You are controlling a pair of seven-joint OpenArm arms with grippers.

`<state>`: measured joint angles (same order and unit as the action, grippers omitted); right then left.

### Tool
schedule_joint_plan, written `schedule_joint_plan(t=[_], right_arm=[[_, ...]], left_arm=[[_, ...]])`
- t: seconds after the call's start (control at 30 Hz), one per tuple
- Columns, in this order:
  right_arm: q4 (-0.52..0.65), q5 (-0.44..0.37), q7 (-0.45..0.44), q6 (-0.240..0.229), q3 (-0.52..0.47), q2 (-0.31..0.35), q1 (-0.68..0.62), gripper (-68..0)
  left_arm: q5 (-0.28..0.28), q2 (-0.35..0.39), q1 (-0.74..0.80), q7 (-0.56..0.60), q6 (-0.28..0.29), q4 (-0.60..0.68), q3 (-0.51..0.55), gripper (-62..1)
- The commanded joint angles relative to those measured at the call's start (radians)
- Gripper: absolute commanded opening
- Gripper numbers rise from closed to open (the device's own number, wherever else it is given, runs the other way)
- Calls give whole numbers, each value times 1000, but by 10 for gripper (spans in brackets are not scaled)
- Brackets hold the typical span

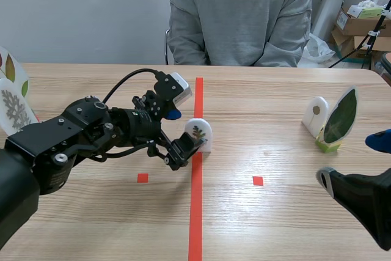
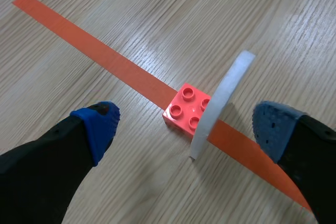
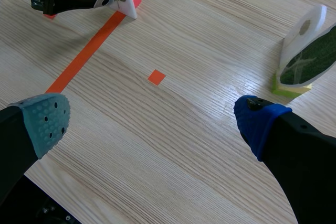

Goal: Do the leaf sorting experiment

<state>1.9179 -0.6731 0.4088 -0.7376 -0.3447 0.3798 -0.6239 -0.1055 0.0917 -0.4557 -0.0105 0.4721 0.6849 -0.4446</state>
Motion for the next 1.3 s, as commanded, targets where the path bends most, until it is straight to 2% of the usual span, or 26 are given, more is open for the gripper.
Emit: schedule_joint_plan(t=[0.0, 0.5, 0.67, 0.83, 0.9, 1.07, 1.13, 1.27], right_arm=[[16, -11, -14, -8, 3, 13, 12, -23], [16, -11, -13, -8, 3, 13, 12, -23], [16, -11, -13, -8, 3, 13, 12, -23], [16, -11, -14, -8, 3, 13, 12, -23], [16, -11, -13, -8, 3, 13, 12, -23], [16, -8, -11, -8, 3, 13, 12, -23], [16, -8, -11, -8, 3, 13, 12, -23], [16, -8, -11, -8, 3, 13, 12, -23]], left_arm=[[8, 0, -2, 11, 2, 27, 6, -151], [8, -58, 10, 15, 2, 27, 7, -437], [7, -58, 10, 18, 2, 27, 7, -558], [7, -53, 10, 13, 6, 27, 8, -561], [19, -40, 13, 8, 31, 35, 8, -561], [172, 45, 88, -29, 96, 148, 10, -561], [228, 84, 143, -56, 101, 222, 28, -561], [249, 132, 290, -91, 100, 382, 137, -566]])
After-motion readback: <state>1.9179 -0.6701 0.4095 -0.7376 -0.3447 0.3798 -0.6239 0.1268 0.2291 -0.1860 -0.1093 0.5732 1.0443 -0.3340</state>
